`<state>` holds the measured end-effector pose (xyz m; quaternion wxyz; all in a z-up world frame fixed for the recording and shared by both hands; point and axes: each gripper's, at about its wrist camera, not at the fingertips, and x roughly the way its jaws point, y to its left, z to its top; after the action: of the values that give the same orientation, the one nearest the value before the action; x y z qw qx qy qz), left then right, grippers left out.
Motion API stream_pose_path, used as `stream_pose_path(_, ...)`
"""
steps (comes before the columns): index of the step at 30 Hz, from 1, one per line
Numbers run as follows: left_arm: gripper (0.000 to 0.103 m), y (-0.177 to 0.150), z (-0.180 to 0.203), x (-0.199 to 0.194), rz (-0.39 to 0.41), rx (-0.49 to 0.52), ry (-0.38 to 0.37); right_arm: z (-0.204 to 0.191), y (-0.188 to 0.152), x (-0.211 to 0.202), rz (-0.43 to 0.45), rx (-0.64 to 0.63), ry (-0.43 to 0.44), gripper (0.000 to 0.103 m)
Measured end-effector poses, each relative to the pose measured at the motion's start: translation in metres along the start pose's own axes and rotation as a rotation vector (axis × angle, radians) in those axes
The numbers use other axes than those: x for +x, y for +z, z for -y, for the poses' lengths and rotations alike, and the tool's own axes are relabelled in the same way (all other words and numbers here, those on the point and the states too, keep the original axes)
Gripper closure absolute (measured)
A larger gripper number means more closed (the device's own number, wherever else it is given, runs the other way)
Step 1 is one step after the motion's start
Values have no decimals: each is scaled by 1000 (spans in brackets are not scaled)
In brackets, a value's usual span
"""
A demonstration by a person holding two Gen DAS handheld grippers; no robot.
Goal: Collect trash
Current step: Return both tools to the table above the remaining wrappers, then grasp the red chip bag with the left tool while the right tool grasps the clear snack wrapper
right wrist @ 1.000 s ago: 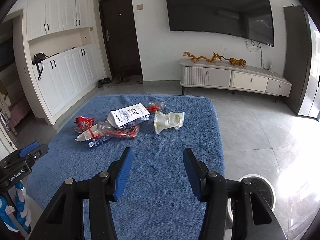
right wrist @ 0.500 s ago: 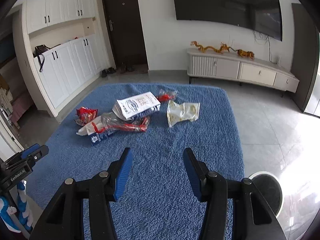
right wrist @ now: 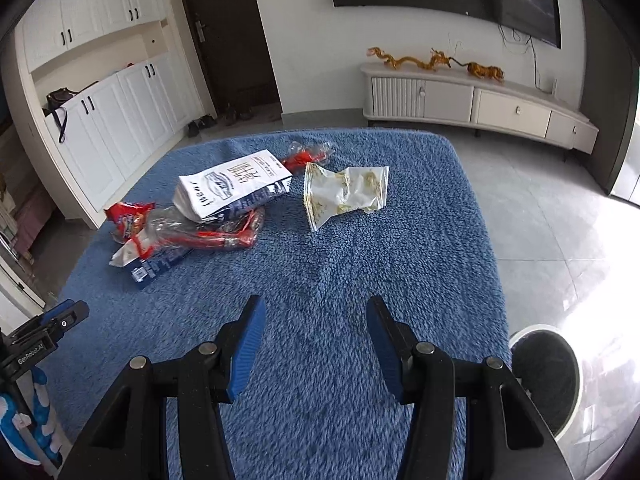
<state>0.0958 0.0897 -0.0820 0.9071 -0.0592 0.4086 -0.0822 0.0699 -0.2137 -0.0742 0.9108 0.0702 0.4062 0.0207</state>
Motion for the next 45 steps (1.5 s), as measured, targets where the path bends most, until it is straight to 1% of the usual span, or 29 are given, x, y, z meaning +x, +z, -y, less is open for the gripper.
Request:
stream_pose_path(3,51,15,-7,6,15,5,10,2,7,12,-4,4,16,53)
stream_pose_path(7,51,38,-8,15,38,36,29,6,24,30,0,20,48,45)
stream_pose_path(10,51,57,-7,26,46,61,46,11,36,46,1,40,56,44)
stream_pose_path(15,51,81,-6,50,28,81,59,23,52,73,-7,96,91,44)
stream_pose_path(17,51,90,-3,62,18,92,89,29,57,80,-3,120,87,44)
stream_pose_path(19,51,97,0,74,7,98,99,37,62,86,4,144,70,44)
stream_pose_path(23,51,102,3,95,-12,116,124,48,70,90,19,169,49,42)
stream_pose_path(25,50,103,2,105,-25,116,123,53,73,92,24,170,37,42)
stream_pose_path(31,52,104,-14,120,-44,47,88,64,84,105,31,188,21,42)
stream_pose_path(34,62,102,-21,123,-56,27,66,64,87,111,28,179,27,42)
stream_pose_path(35,66,102,-23,123,-58,21,53,63,87,113,27,171,31,46)
stream_pose_path(36,69,101,-24,123,-58,15,38,61,88,113,29,163,37,58)
stream_pose_path(37,72,100,-25,122,-56,12,25,59,87,114,28,156,50,60)
stream_pose_path(38,74,98,-25,122,-52,11,18,57,87,114,30,150,51,63)
stream_pose_path(40,77,96,-27,119,-46,4,4,53,86,113,30,138,59,78)
stream_pose_path(41,81,95,-28,117,-43,-2,-3,52,85,111,27,134,65,83)
stream_pose_path(43,82,93,-32,113,-37,-22,-14,48,83,107,23,122,70,88)
stream_pose_path(45,82,90,-37,106,-28,-44,-16,44,81,99,27,109,71,90)
